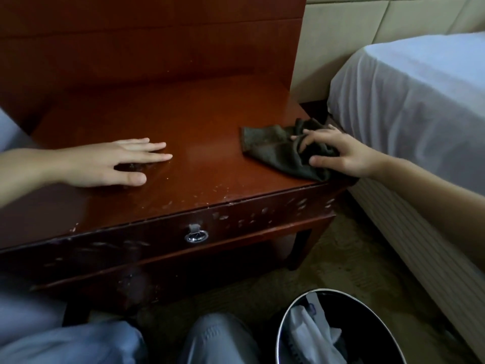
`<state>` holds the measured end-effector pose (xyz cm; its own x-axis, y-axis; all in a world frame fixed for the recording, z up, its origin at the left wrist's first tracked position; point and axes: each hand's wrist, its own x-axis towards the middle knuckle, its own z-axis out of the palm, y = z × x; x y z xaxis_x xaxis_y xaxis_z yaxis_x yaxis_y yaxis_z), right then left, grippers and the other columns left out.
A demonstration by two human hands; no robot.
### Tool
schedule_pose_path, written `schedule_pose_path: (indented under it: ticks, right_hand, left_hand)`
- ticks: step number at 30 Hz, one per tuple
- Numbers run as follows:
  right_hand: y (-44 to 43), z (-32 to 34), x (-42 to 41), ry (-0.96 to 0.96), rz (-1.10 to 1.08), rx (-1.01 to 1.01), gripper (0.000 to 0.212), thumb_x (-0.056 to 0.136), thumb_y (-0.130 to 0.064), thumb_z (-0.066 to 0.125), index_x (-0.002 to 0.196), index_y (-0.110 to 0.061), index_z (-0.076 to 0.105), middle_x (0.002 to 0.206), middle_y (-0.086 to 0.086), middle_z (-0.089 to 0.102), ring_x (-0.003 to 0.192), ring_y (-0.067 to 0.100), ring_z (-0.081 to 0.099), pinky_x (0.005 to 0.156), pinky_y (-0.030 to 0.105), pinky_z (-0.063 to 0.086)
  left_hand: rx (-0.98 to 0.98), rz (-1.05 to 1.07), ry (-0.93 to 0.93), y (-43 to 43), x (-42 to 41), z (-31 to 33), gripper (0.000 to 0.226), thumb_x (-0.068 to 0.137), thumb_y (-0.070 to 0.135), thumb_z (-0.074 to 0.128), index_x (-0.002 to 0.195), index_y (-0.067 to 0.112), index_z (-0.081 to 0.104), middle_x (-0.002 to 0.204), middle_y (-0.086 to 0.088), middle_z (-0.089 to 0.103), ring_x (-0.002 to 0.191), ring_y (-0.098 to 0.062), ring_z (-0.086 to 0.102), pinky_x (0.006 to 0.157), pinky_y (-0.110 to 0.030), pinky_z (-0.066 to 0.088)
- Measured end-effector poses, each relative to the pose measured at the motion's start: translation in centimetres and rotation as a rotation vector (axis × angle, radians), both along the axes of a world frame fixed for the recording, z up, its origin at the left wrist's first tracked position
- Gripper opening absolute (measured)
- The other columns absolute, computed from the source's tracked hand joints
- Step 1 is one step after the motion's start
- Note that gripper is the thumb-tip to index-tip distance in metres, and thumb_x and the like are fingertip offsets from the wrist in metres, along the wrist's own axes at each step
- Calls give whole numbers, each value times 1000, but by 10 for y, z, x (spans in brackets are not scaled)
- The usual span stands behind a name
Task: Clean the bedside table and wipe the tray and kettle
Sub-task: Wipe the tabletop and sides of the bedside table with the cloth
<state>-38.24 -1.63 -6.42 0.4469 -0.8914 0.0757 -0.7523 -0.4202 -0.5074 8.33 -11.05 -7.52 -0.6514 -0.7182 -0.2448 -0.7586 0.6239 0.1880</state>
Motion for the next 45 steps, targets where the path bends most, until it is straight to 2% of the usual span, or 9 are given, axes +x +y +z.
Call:
schedule_pose_path:
  ticks: [6,10,14,19,26,30,34,39,45]
  right_hand:
    - [12,3,83,79,366,-56,40,86,-54,48,114,-26,50,138,4,49,139,17,30,114,47,11]
    - [-11,1,159,24,460,25,33,84,-37,55,107,-19,39,134,11,48,125,27,42,106,31,22]
    - [-30,13,134,-185,432,223,48,82,-41,61,117,-32,29,151,1,23,139,4,23,111,26,29]
    - [-34,17,110,224,437,178,57,78,-74,40,132,-63,23,151,-30,10,141,-4,-7,116,49,0]
    - [-8,5,246,295,776,-80,56,86,-60,46,137,-52,27,156,-12,12,144,15,0,110,55,1]
    - [-10,16,283,187,828,32,62,85,-48,56,141,-39,30,155,-6,19,144,14,3,114,46,2]
    - [-17,44,204,-293,490,109,27,85,-33,54,113,-34,55,122,-12,56,117,-2,48,99,16,35]
    - [-44,22,135,184,-11,34,42,96,-37,41,137,-37,35,145,-2,35,137,22,20,109,38,21]
    - [-38,9,128,245,15,35,44,96,-42,36,139,-46,28,154,-8,20,141,21,13,114,42,12]
  left_hand:
    - [79,-124,-12,38,-9,31,74,62,95,23,130,72,5,144,48,-2,138,16,-7,111,-19,3]
    - [-19,-87,-50,44,23,28,74,69,92,21,135,67,-1,151,36,1,140,12,-6,115,-24,3]
    - [4,57,2,43,60,32,75,63,94,28,130,73,3,151,34,-1,140,12,-8,115,-27,4]
    - [65,207,10,43,82,29,82,49,100,32,123,79,3,154,23,-2,143,1,-12,116,-31,3]
    - [155,232,106,46,83,34,62,51,100,26,109,87,13,151,23,6,142,1,-4,113,-22,2]
    - [67,330,186,56,67,48,58,63,90,29,115,68,40,145,14,36,137,-5,29,107,-21,20]
    - [-196,320,419,99,30,62,47,77,60,40,112,30,48,111,10,50,103,0,51,89,-24,38]
    - [-32,87,-87,124,-55,29,63,83,74,26,137,63,-3,159,15,-8,146,-21,-10,114,-54,0]
    - [-118,153,-101,118,0,21,58,71,86,0,126,70,-7,150,26,-11,146,-15,-7,114,-55,2]
